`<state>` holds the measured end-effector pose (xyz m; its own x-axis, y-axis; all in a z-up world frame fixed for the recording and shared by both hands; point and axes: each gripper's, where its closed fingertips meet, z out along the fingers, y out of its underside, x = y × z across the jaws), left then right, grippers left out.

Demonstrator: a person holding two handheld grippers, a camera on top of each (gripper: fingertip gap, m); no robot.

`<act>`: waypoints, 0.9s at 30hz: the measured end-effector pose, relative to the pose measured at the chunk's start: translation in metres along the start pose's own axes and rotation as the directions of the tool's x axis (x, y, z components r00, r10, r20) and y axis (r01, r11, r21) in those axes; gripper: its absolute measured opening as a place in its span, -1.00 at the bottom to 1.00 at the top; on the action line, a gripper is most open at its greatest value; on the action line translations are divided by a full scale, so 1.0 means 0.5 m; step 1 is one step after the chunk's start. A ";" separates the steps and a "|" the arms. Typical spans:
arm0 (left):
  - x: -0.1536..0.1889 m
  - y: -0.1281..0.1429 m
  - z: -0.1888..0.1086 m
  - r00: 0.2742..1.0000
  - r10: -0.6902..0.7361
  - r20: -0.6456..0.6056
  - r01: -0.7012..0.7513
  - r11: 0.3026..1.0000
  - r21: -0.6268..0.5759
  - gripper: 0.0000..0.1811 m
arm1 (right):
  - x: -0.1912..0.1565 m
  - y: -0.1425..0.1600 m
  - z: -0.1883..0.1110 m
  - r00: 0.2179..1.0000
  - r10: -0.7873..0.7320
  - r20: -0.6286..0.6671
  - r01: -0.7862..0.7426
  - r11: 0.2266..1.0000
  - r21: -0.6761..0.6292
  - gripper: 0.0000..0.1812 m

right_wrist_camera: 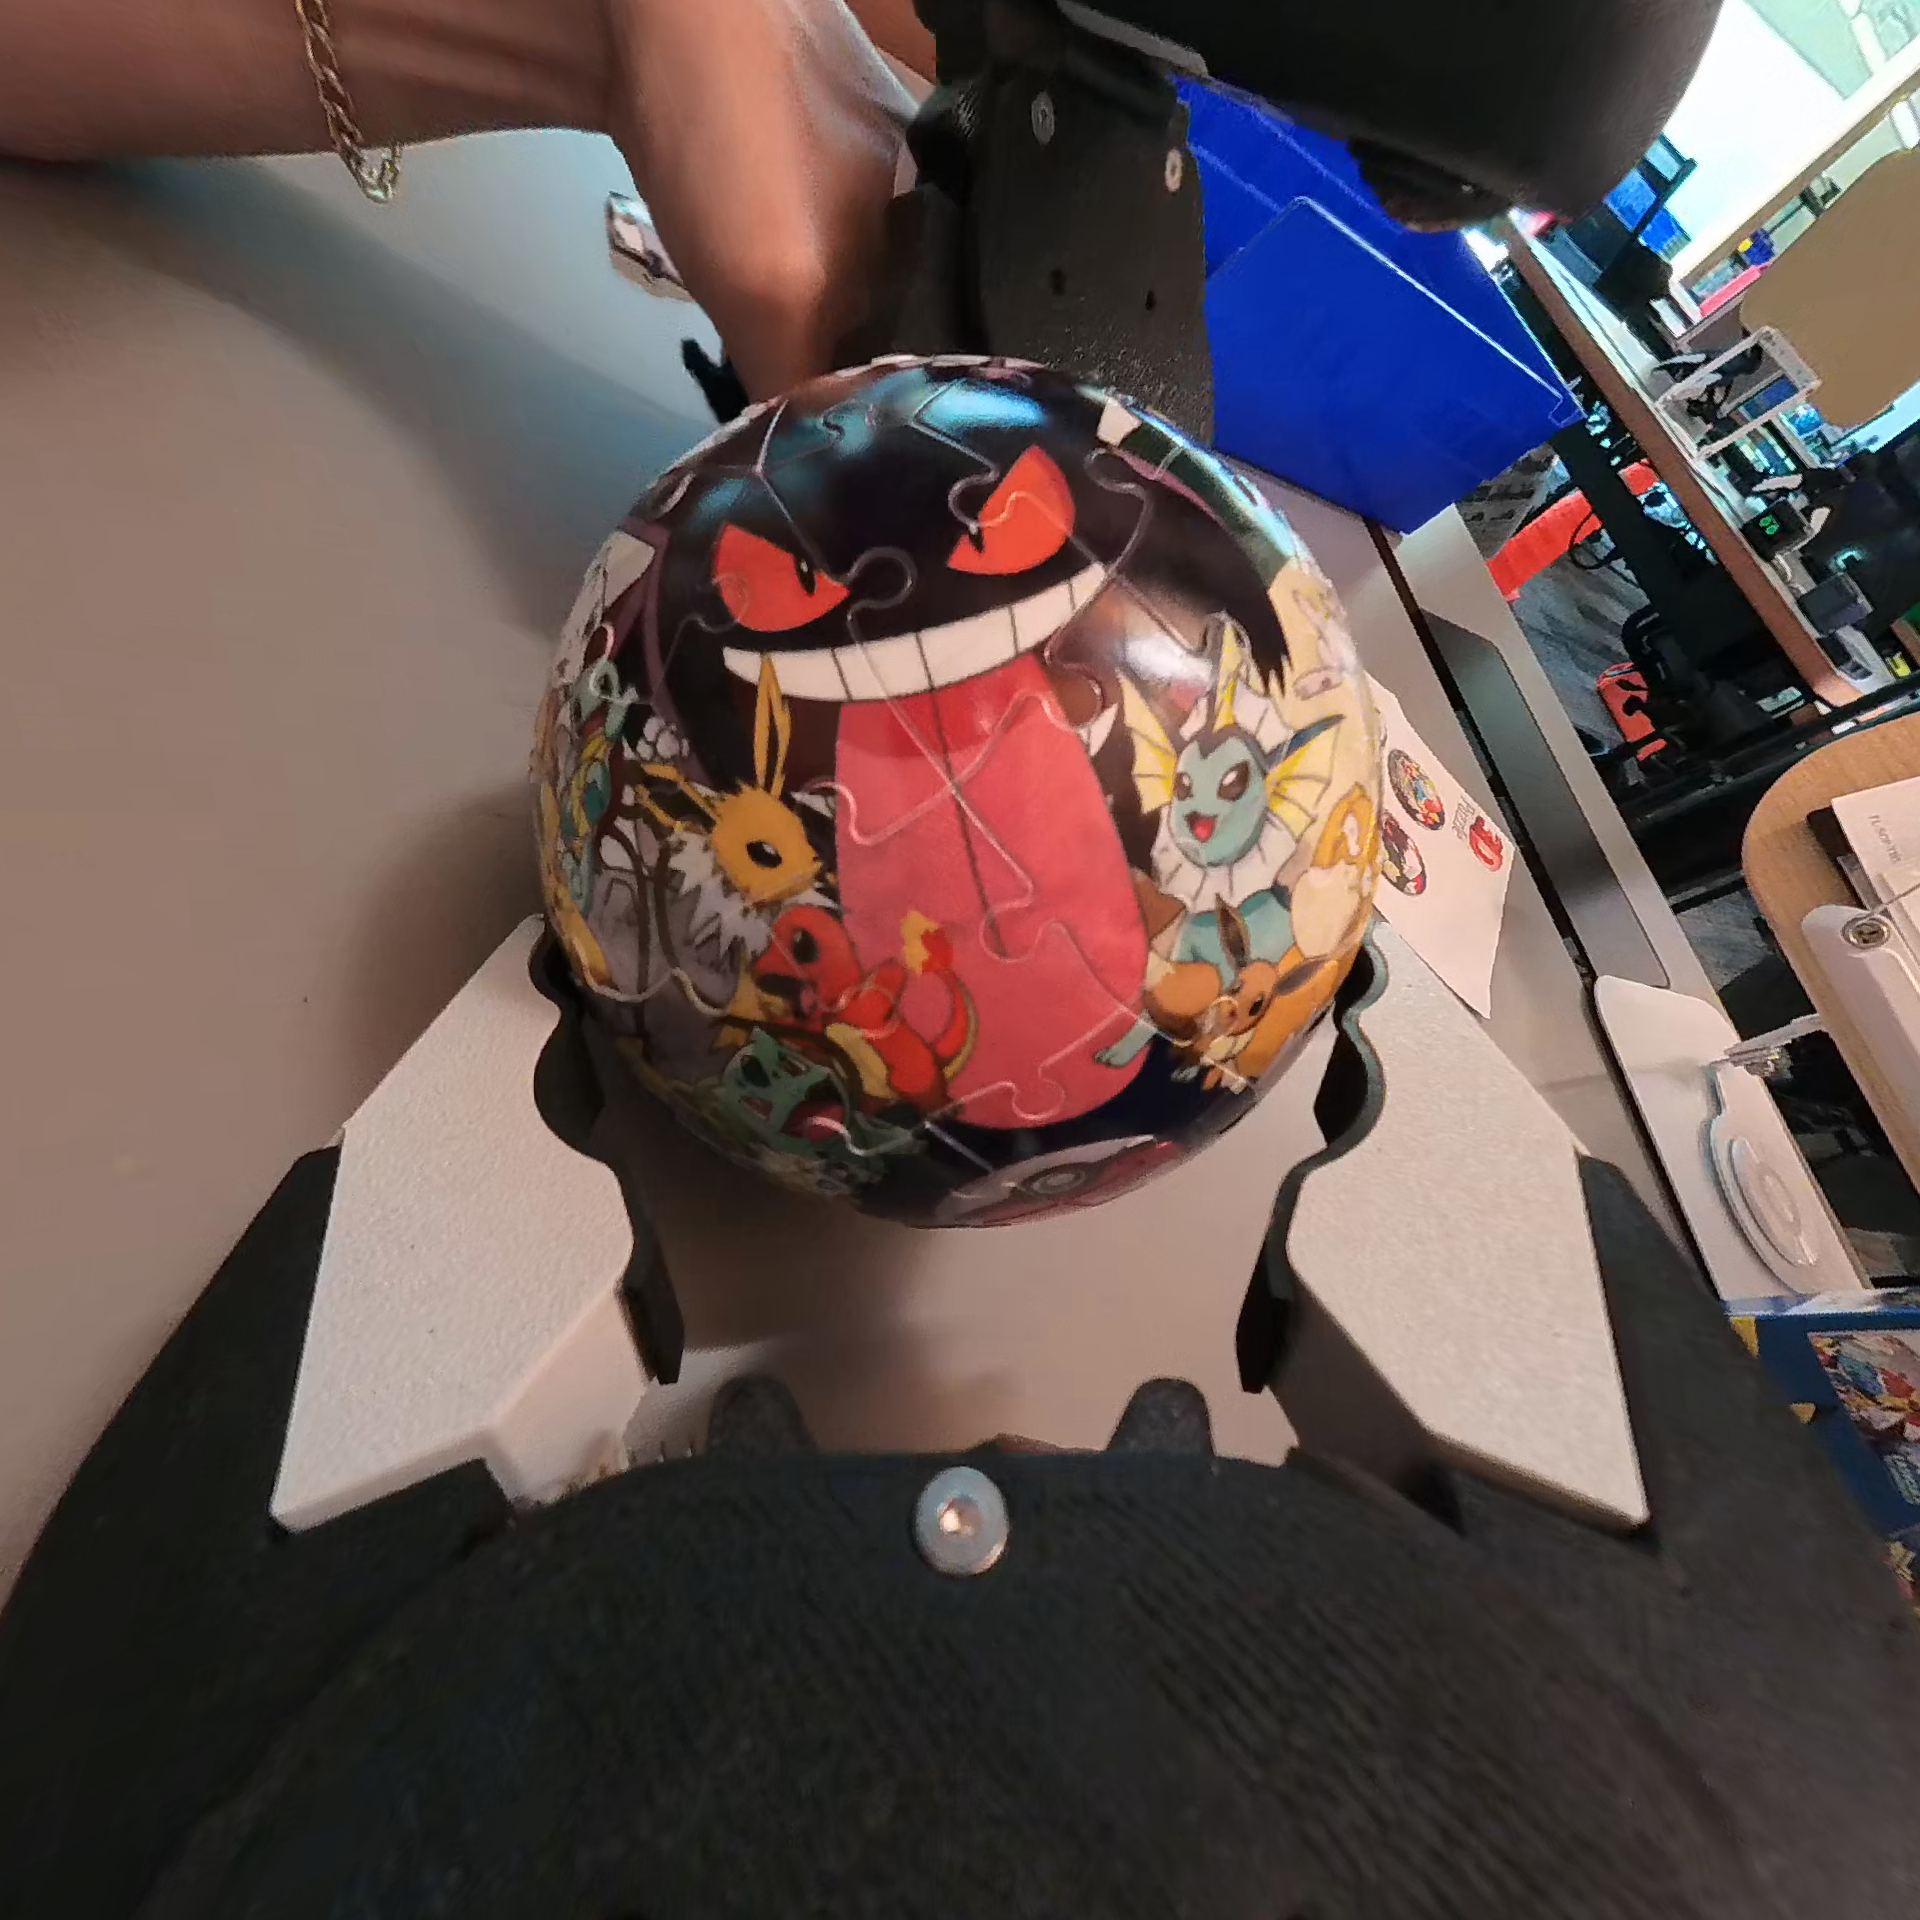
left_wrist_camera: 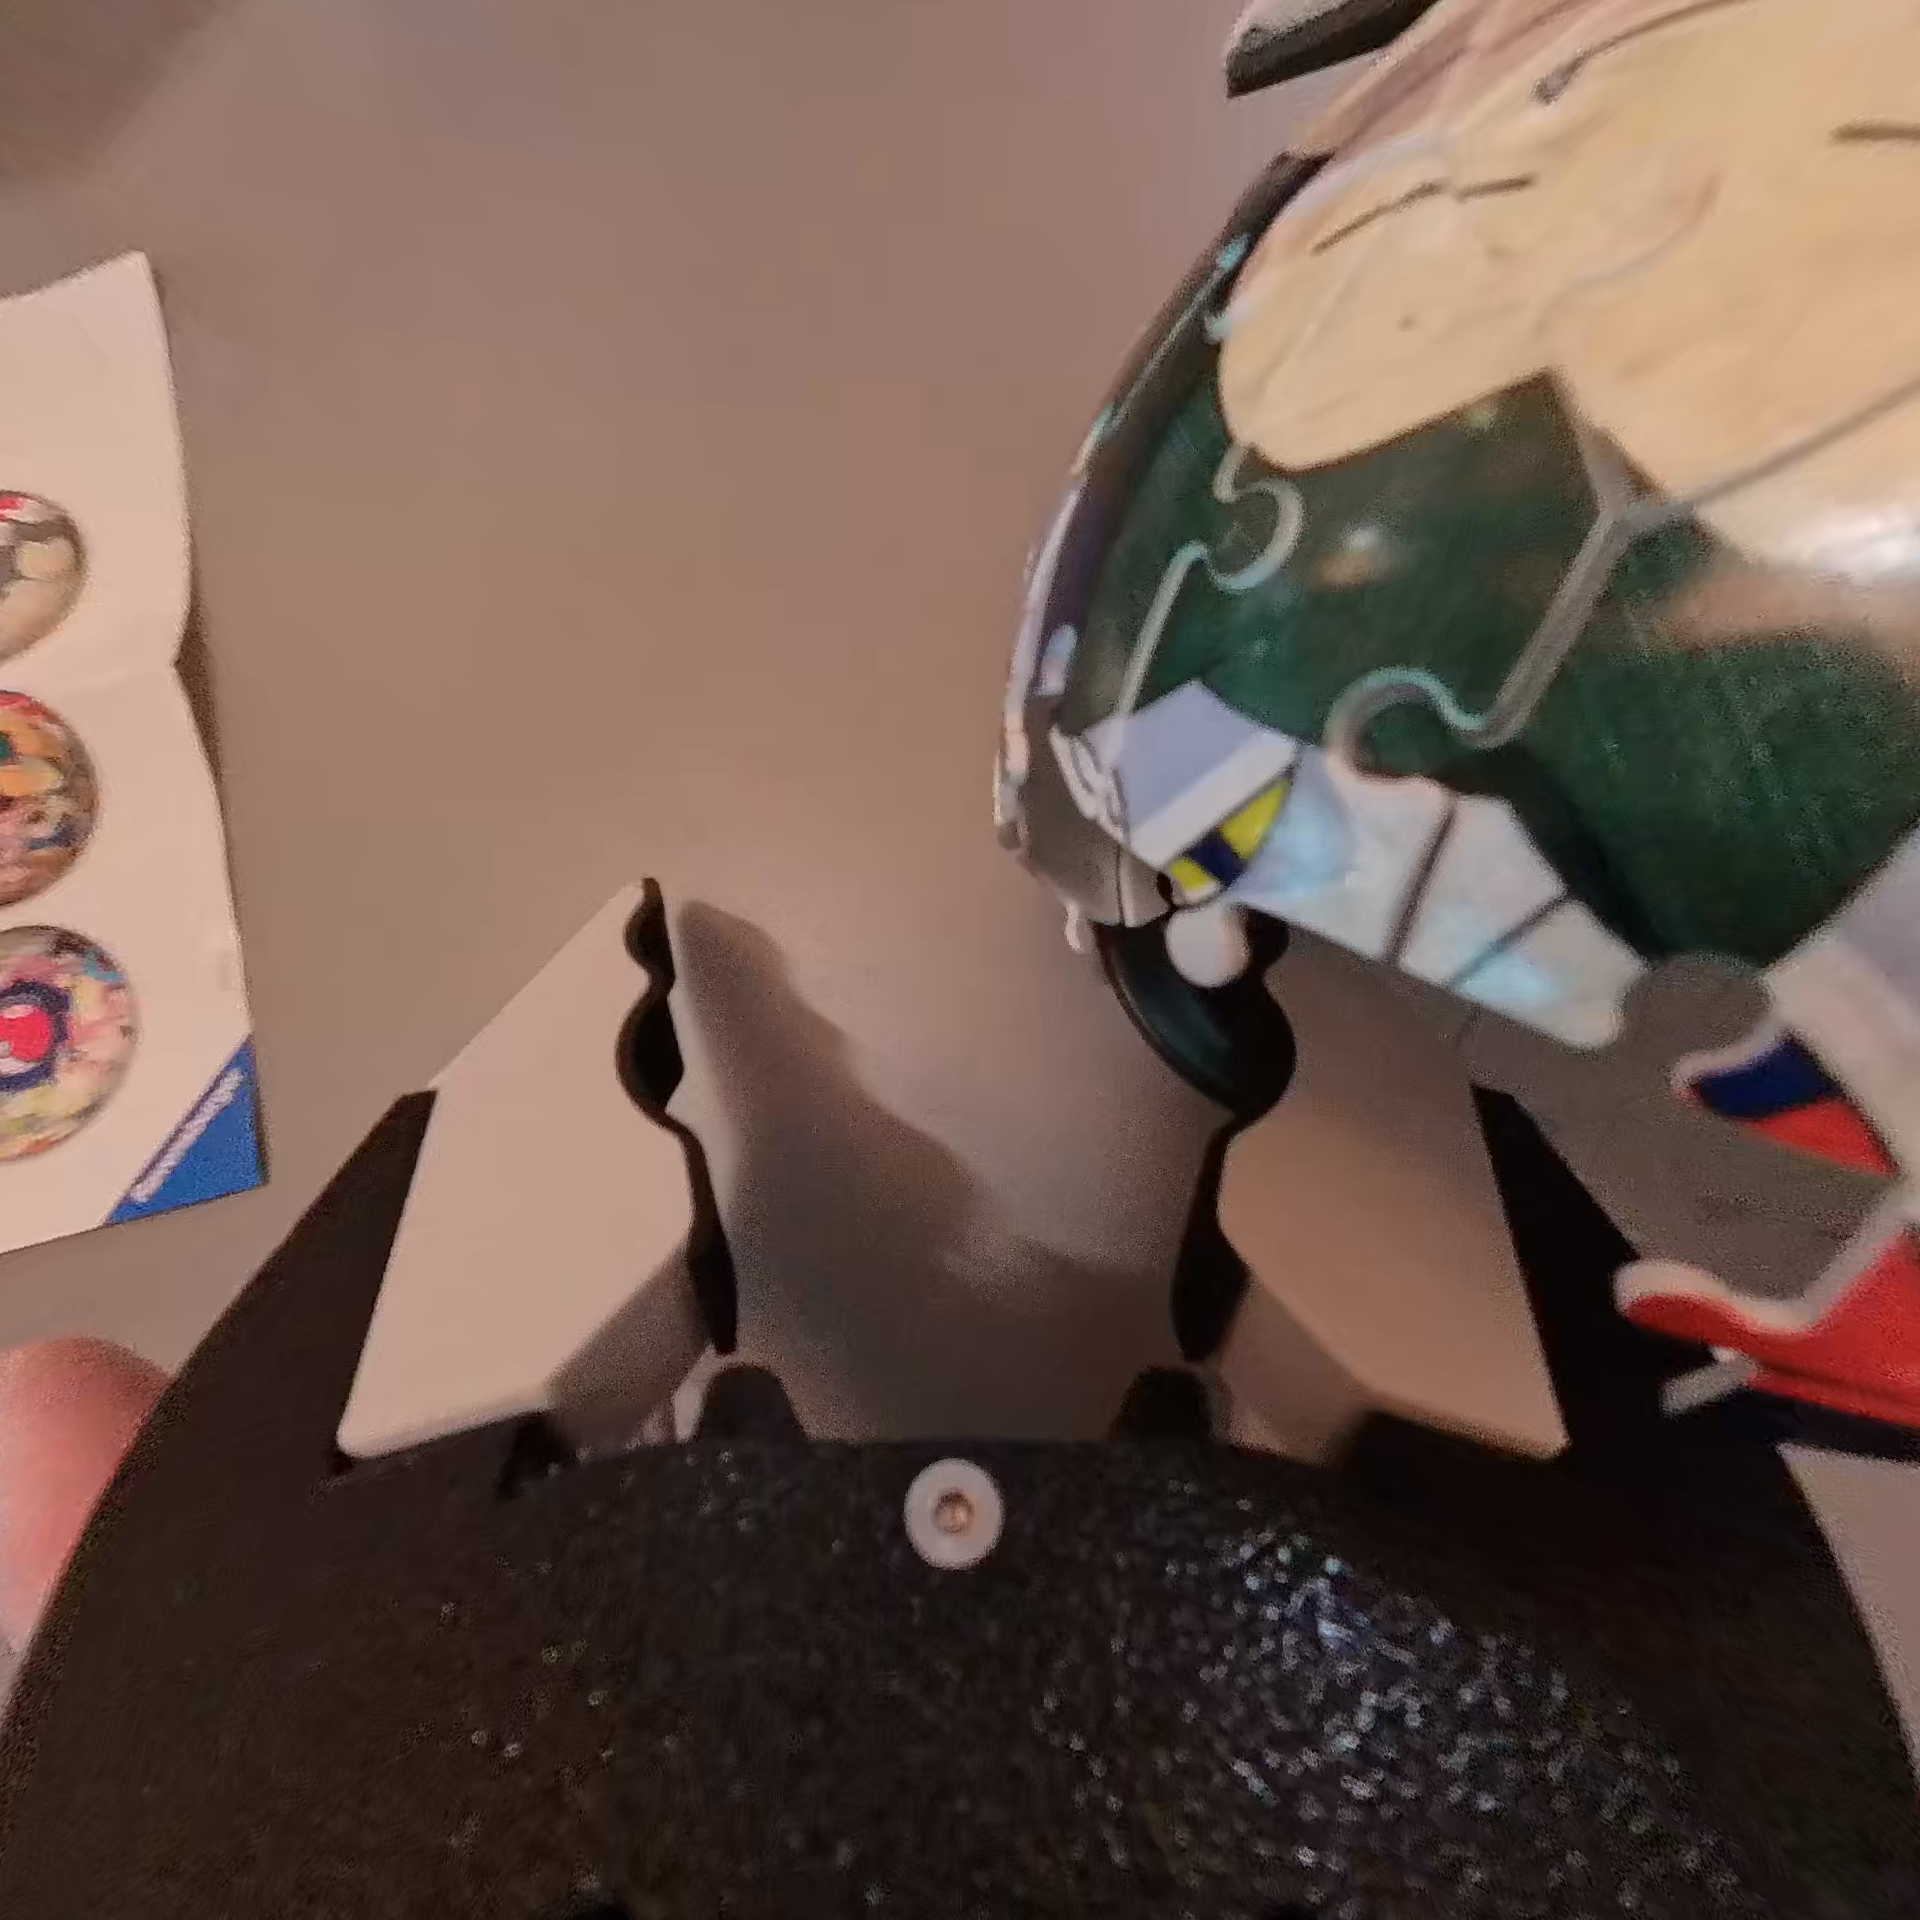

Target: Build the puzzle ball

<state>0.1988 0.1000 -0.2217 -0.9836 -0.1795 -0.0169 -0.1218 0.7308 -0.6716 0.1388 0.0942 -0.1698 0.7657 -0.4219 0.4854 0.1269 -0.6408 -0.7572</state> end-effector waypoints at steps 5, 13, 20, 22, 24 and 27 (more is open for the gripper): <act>-0.009 -0.005 -0.004 0.999 0.042 0.021 -0.043 0.998 0.040 0.22 | -0.001 -0.004 0.004 1.000 0.003 -0.001 -0.003 1.000 0.008 0.55; 0.019 -0.008 0.004 0.998 0.030 -0.050 -0.028 0.999 0.042 0.23 | 0.000 -0.006 0.004 1.000 0.012 0.001 -0.012 0.999 0.030 0.55; 0.008 0.001 0.006 1.000 0.029 0.010 -0.029 1.000 0.002 0.31 | 0.000 -0.006 0.002 1.000 0.024 -0.004 -0.024 0.999 0.049 0.54; 0.010 0.002 0.006 1.000 0.028 0.004 -0.028 1.000 0.001 0.30 | 0.000 -0.006 0.001 1.000 0.025 -0.005 -0.024 0.998 0.049 0.54; 0.012 -0.002 0.005 0.999 0.053 0.007 -0.053 0.998 0.015 0.27 | 0.000 -0.006 0.001 1.000 0.022 -0.004 -0.022 0.999 0.048 0.54; 0.006 -0.011 0.002 0.995 0.089 0.037 -0.090 0.995 0.038 0.30 | 0.000 -0.004 0.000 1.000 0.014 -0.007 -0.014 0.999 0.047 0.53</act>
<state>0.1968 0.0950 -0.2190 -0.9850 -0.1378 -0.1040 -0.0272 0.7188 -0.6947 0.1387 0.0956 -0.1680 0.7629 -0.4355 0.4778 0.1456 -0.6042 -0.7834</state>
